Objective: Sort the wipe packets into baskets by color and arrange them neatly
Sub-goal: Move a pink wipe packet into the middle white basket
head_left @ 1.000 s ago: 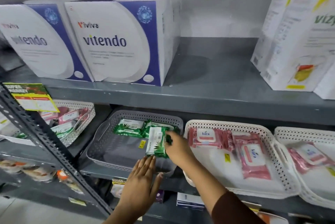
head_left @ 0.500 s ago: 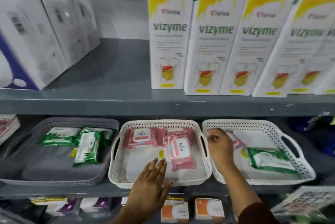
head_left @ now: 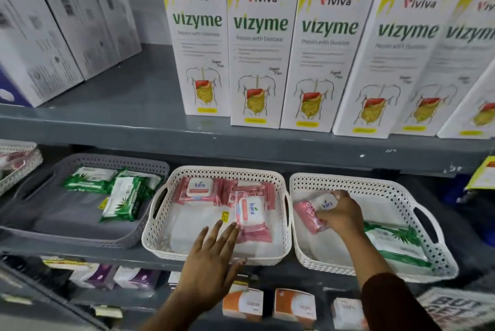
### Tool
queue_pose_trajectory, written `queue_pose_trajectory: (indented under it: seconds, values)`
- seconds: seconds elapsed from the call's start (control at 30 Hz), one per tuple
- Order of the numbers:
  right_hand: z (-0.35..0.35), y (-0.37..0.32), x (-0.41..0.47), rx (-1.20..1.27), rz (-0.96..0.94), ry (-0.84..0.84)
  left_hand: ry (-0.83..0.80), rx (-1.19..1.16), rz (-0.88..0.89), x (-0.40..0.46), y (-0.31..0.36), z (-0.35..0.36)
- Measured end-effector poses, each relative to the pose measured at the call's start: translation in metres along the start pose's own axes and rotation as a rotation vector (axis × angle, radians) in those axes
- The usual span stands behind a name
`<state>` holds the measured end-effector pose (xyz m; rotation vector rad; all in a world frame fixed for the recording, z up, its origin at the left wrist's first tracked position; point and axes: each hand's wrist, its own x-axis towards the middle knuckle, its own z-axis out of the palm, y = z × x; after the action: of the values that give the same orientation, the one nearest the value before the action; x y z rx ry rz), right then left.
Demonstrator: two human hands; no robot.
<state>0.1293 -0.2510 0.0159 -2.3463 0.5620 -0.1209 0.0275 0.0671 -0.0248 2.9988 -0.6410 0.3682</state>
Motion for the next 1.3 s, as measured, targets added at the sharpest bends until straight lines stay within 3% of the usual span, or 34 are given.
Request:
queue_pose_trajectory:
  seconds: [0.23, 0.37, 0.43, 0.57, 0.73, 0.83, 1.03, 1.13, 1.3]
  values:
    - [-0.009, -0.018, -0.015, 0.229, -0.195, 0.252, -0.002, -0.068, -0.053, -0.032, -0.028, -0.001]
    - [-0.011, -0.052, -0.025, 0.229, -0.309, 0.336, 0.018, -0.074, -0.051, -0.053, -0.059, -0.003]
    - [0.001, -0.077, -0.034, 0.252, -0.352, 0.276, 0.006, -0.060, -0.065, -0.060, -0.075, -0.004]
    - [0.060, -0.122, -0.064, 0.362, -0.482, -0.053, -0.010, -0.076, -0.086, -0.074, -0.104, -0.004]
    - [0.136, -0.167, -0.098, 0.079, -0.634, -0.375, 0.040, -0.124, -0.028, -0.080, -0.124, -0.015]
    - [0.167, -0.174, -0.107, -0.083, -0.711, -0.421, 0.045, -0.126, 0.001, -0.079, -0.127, -0.016]
    - [0.172, -0.170, -0.109, -0.090, -0.708, -0.443, 0.049, -0.130, 0.016, -0.072, -0.125, -0.014]
    - [0.154, -0.157, -0.111, 0.066, -0.703, -0.384, 0.085, -0.157, 0.103, -0.066, -0.113, -0.010]
    - [0.088, -0.112, -0.098, 0.141, -0.648, -0.061, 0.131, -0.200, 0.262, -0.044, -0.059, -0.003]
